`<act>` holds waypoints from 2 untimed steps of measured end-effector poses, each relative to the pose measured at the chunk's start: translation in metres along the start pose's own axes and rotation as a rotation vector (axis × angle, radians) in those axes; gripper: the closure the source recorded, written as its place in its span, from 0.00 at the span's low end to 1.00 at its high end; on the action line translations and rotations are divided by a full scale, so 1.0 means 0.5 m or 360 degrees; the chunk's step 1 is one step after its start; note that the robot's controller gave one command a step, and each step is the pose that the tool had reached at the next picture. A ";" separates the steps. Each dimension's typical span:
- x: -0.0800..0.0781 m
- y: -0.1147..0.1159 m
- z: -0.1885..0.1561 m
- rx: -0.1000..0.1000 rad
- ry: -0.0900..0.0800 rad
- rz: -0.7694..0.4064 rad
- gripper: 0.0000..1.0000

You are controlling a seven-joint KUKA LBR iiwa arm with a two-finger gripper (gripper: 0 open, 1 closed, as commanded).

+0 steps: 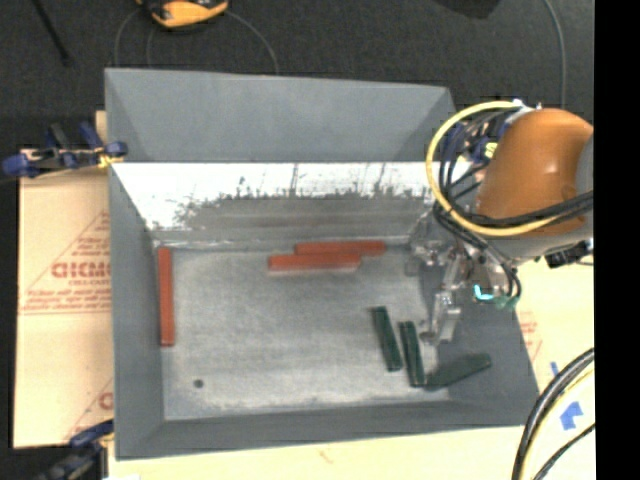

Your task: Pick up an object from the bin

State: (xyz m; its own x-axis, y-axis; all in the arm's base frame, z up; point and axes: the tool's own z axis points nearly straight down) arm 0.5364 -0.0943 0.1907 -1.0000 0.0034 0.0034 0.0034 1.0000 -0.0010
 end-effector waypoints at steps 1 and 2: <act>-0.003 0.000 -0.008 0.0002 -0.0012 -0.0005 0.00; 0.033 0.011 0.086 -0.0003 -0.0014 0.0265 0.00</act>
Offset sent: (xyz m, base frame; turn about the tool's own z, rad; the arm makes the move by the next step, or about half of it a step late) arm -0.0476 0.0145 -0.1207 0.4386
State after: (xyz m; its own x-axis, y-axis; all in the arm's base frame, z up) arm 0.5199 -0.0888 0.1477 -0.9856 0.1689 -0.0054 0.1689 0.9856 0.0007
